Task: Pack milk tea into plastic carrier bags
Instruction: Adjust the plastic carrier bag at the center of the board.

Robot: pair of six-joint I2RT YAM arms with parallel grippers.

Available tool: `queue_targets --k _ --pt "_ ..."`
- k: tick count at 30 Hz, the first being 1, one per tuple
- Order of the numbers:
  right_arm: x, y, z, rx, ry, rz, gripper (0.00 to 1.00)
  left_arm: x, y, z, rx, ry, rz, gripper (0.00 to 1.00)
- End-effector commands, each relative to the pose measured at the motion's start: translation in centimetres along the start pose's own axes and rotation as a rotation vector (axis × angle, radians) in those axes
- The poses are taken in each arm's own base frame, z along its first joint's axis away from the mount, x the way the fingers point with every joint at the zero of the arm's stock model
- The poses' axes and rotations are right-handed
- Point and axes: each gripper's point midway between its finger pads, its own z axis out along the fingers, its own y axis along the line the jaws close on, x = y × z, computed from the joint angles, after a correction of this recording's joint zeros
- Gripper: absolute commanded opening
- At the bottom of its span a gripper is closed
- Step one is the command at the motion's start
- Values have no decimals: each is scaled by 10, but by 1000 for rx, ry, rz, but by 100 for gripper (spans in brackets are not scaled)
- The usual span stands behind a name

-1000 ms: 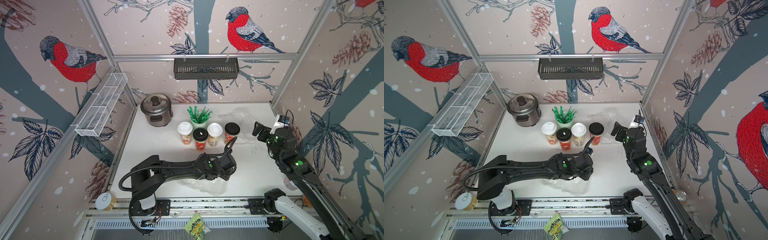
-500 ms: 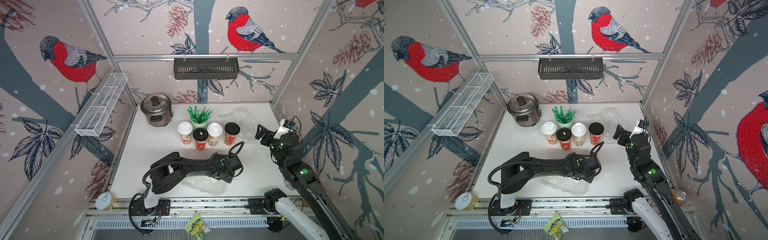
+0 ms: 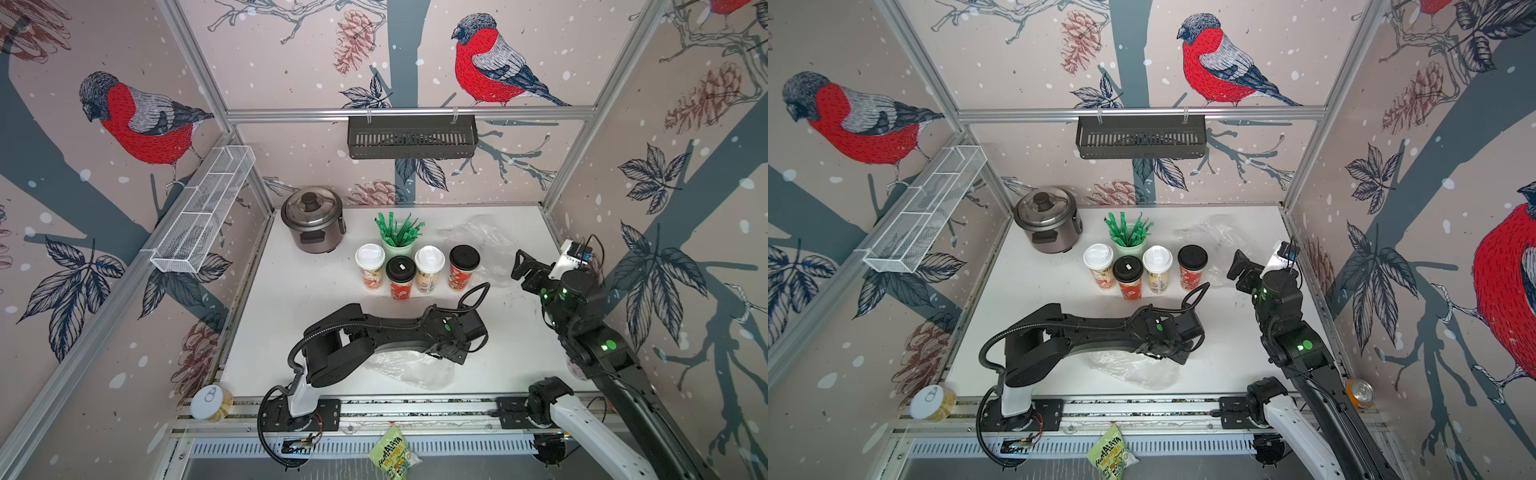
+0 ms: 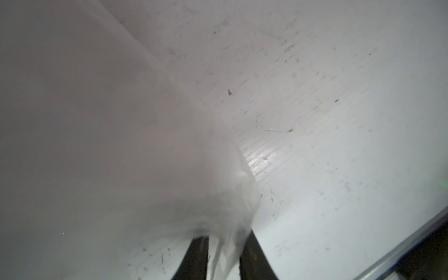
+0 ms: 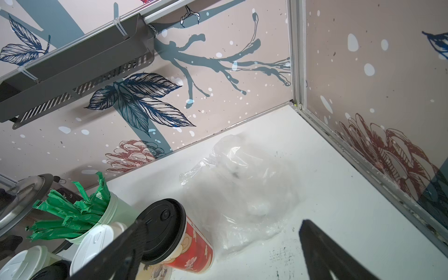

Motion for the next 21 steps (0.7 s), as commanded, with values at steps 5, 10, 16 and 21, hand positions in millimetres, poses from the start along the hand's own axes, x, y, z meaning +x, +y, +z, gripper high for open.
queue_targets --k 5,10,16,21 --pt "1 2 1 -12 2 7 99 -4 0 -9 -4 -20 -17 24" --pt "3 3 2 -15 7 5 99 -2 -4 -8 18 -13 -19 6" --pt "3 3 1 -19 9 5 99 0 -3 -7 19 -3 -18 36" --pt "4 3 1 -23 11 6 99 5 -5 0 22 25 -17 46"
